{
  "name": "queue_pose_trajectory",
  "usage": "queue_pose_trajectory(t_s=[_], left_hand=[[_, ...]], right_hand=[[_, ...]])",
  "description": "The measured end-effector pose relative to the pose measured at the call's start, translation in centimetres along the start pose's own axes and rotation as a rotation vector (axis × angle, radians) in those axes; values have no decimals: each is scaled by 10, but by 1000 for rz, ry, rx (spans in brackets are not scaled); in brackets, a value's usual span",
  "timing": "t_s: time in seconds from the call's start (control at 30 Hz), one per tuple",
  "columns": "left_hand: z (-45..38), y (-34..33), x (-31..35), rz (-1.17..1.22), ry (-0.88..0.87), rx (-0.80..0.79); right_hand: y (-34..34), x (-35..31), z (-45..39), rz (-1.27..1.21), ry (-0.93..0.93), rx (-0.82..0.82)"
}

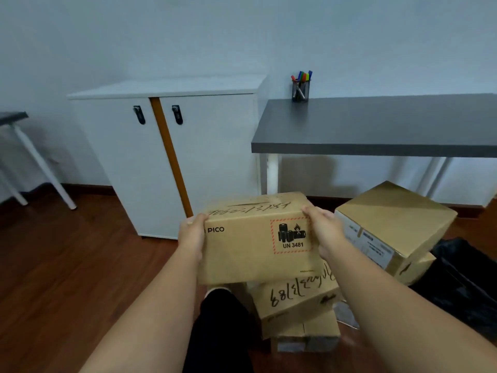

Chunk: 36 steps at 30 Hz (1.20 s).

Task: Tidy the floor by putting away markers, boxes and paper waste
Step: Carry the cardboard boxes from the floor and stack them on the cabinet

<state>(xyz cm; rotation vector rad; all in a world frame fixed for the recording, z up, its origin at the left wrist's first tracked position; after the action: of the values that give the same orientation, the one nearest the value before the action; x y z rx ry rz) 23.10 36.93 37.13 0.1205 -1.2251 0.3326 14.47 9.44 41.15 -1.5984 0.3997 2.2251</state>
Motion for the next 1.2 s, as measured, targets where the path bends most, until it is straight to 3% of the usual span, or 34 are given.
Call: queue_pose_trajectory(t_s=[0.47, 0.77, 1.03, 1.2], left_hand=[[66, 114, 167, 222, -423, 342], [38, 75, 246, 287, -627, 136], [-43, 9, 291, 426, -628, -85], [-74, -20, 306, 525, -575, -162]], right_hand=[[-106, -119, 81, -84, 279, -287], [-121, -176, 30, -95, 451, -265], [-117, -234, -58, -114, 608, -172], [-116, -258, -80, -146, 691, -256]])
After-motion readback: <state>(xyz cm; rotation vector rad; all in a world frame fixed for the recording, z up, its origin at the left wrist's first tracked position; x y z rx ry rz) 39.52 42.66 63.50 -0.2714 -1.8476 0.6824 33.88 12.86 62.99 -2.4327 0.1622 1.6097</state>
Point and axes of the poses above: each hand's wrist, its own z-axis away from the middle knuckle, its own y-axis out of the back of the hand, x = y × z, the point moved 1 cm from there along -z, towards the middle knuckle, and after that the axes turned 7 degrees about z, right-handed, at the moved point
